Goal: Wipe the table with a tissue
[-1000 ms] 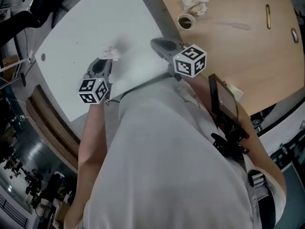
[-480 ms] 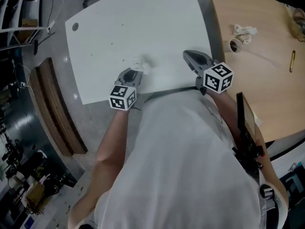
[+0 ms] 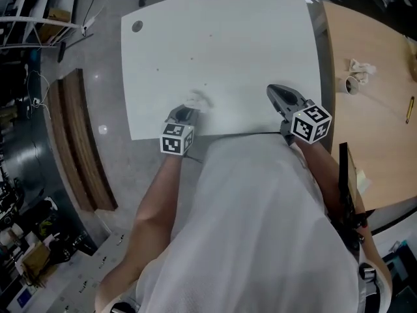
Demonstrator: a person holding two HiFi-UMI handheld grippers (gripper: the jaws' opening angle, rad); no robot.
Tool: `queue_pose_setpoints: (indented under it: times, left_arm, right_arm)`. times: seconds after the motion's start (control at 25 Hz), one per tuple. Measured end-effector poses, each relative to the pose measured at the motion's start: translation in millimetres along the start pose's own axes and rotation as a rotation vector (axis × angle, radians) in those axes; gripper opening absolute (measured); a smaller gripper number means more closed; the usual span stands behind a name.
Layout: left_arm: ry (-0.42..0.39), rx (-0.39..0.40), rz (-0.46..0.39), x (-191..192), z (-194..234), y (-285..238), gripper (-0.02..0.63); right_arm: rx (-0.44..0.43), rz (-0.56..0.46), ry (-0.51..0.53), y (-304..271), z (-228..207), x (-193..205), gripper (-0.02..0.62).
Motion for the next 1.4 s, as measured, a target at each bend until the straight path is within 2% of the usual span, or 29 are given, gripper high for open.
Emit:
queue_pose_setpoints:
  times: [0.28, 0.52, 0.68, 0.8, 0.88, 1.04, 1.24, 1.28, 1.4]
  left_arm:
    - [0.058, -0.107, -0.007, -3, 86, -5, 0.035]
    - [0.053, -0.179, 0.006, -9, 170, -7, 0.035]
    - [0.013, -0.233, 0.03, -22, 224, -18, 0.035]
    - [-0.012, -0.224, 0.038, -34, 254, -29, 0.035]
    - [-0.049, -0.181, 0.025, -45, 263, -37, 0.035]
    - [-0.189, -0.128, 0.042, -64, 261, -59, 0.035]
    - [-0.159, -0.107, 0.066, -72, 257, -80, 0.035]
    - [-0.182, -0.112, 0.072, -72, 255, -82, 0.035]
    - [-0.331, -0.121, 0.09, -71, 245, -84, 0.034]
  right_arm:
    - [0.048, -0.008, -0.003, -10, 14, 3, 0.018]
    - [0.089, -0.018, -0.018, -23, 25, 11, 0.019]
    - [0.106, -0.01, -0.008, -31, 33, 14, 0.018]
    - [0.136, 0.0, -0.013, -33, 40, 19, 0.018]
    - [0.159, 0.0, -0.022, -32, 42, 22, 0.018]
    - [0.203, -0.007, -0.036, -23, 39, 25, 0.019]
    - [0.234, -0.015, -0.037, -23, 41, 25, 0.019]
    - [0.234, -0.014, -0.034, -24, 41, 25, 0.018]
    - [0.231, -0.008, -0.03, -25, 42, 28, 0.018]
Point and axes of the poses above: the fingertips, and each gripper's own axes: y backward along the fingers, z to its left, x out of its underside, the point moved 2 cm from there along y, backward along the fingers, and after that the axes turned 9 degrees about -x, right-handed, at the moved point
